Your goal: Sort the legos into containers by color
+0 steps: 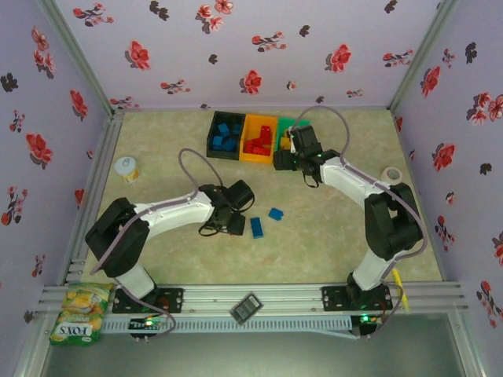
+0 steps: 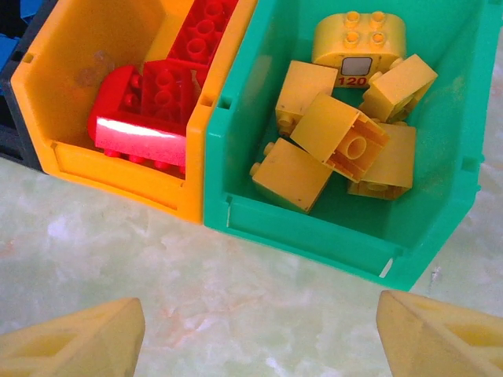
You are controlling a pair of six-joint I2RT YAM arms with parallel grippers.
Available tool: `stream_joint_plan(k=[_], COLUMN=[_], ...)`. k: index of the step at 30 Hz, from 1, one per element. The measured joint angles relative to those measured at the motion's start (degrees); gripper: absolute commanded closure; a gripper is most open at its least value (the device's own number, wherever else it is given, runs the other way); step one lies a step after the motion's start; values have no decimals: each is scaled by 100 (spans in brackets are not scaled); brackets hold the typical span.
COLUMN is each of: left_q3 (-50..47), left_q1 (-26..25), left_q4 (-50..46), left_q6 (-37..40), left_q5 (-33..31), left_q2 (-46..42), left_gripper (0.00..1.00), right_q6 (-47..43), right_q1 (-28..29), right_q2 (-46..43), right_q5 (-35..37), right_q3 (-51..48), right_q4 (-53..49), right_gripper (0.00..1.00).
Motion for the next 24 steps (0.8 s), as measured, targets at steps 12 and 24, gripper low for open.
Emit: stream_joint_plan(k=[12,24], left_q3=[-37,17], left_q1=[-90,-81], left_q4=[439,470], left_q6=[-101,-280], left_q5=[155,98], left_q2=[162,673], left_gripper=[38,64], right_q6=[2,0], right_q1=[0,0], right_q2=[-87,-304], right_q5=[-2,31], right_q3=[0,-177], right_q4=[-2,-15], right_gripper=[22,23])
